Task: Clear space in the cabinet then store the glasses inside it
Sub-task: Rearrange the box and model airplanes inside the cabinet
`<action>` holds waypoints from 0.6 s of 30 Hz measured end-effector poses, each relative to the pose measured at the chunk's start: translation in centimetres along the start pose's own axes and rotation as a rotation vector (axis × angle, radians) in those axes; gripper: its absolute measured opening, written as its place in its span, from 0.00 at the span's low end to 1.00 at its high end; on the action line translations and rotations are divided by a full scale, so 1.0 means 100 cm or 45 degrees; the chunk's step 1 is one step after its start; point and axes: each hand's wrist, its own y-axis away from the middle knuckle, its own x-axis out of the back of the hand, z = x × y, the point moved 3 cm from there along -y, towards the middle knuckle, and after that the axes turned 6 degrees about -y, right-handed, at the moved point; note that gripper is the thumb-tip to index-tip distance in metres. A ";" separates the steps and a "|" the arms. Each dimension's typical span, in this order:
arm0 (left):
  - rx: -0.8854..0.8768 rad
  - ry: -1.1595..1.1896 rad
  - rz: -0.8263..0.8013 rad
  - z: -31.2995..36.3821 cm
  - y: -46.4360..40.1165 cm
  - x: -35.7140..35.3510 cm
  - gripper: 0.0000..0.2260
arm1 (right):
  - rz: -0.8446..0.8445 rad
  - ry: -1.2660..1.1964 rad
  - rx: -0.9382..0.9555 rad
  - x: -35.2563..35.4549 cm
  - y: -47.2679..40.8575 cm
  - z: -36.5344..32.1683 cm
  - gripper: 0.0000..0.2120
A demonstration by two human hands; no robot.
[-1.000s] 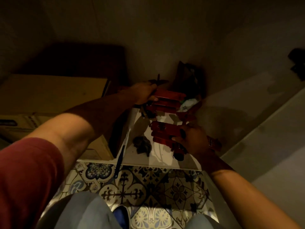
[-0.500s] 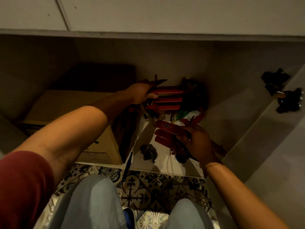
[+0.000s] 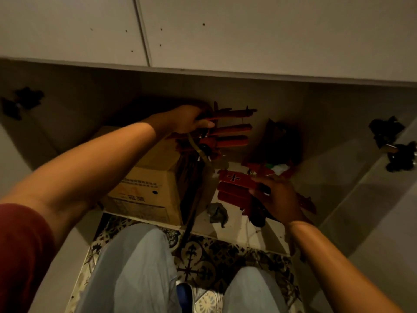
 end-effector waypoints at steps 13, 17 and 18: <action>0.035 -0.085 -0.005 -0.024 0.065 0.057 0.25 | -0.040 0.067 -0.056 0.023 -0.014 -0.034 0.21; 0.104 -0.171 0.024 -0.041 0.074 0.072 0.27 | -0.024 0.046 -0.013 0.026 -0.029 -0.042 0.21; 0.122 -0.175 0.039 -0.049 0.076 0.072 0.26 | -0.019 0.060 0.010 0.025 -0.033 -0.046 0.21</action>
